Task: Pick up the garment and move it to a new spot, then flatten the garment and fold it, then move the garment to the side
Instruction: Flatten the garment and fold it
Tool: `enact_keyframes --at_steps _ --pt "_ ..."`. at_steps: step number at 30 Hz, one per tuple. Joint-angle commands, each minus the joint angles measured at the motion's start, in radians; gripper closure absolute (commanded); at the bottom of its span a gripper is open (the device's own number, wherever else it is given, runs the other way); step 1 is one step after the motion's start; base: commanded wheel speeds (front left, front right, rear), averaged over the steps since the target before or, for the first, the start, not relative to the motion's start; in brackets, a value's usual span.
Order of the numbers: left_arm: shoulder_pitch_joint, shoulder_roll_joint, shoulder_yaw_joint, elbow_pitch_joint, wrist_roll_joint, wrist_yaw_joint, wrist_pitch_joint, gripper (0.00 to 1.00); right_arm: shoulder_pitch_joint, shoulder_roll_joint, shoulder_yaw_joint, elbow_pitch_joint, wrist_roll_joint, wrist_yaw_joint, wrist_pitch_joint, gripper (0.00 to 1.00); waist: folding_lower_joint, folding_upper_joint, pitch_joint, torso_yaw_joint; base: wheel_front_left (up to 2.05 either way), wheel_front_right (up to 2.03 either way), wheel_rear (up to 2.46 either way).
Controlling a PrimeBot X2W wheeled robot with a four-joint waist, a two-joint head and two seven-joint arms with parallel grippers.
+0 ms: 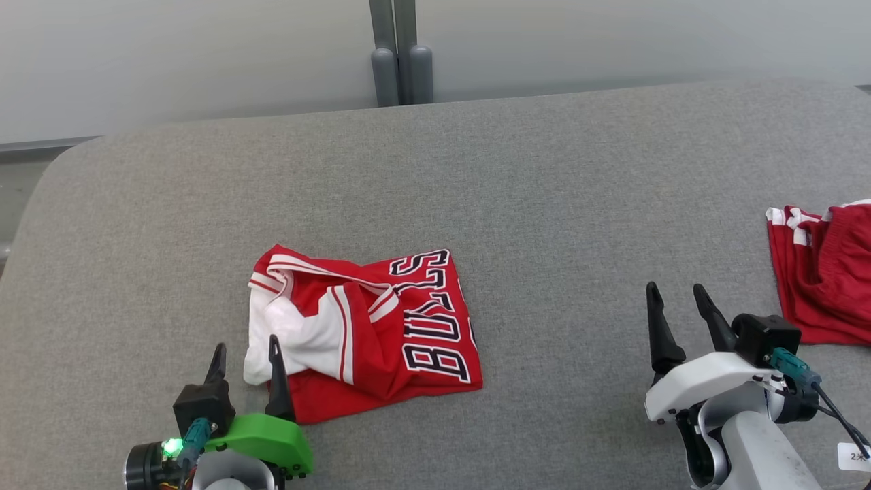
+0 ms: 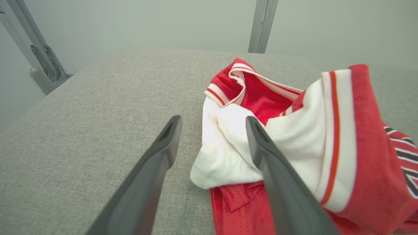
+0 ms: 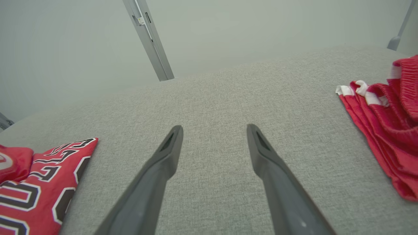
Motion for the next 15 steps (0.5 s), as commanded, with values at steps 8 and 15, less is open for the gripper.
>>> enact_keyframes --at_steps 8,15 --pt "0.007 0.004 -0.016 -0.005 -0.005 0.006 0.001 0.00 -0.014 0.000 0.116 0.003 0.031 0.000 -0.003 0.00 0.0000 -0.0001 0.011 0.034 0.00 0.00 0.00" --pt "-0.003 0.004 -0.034 0.002 -0.009 -0.006 0.001 0.00 -0.079 -0.001 0.386 -0.015 0.092 0.000 -0.003 0.00 0.0000 -0.0001 0.017 0.089 0.00 0.00 0.00"
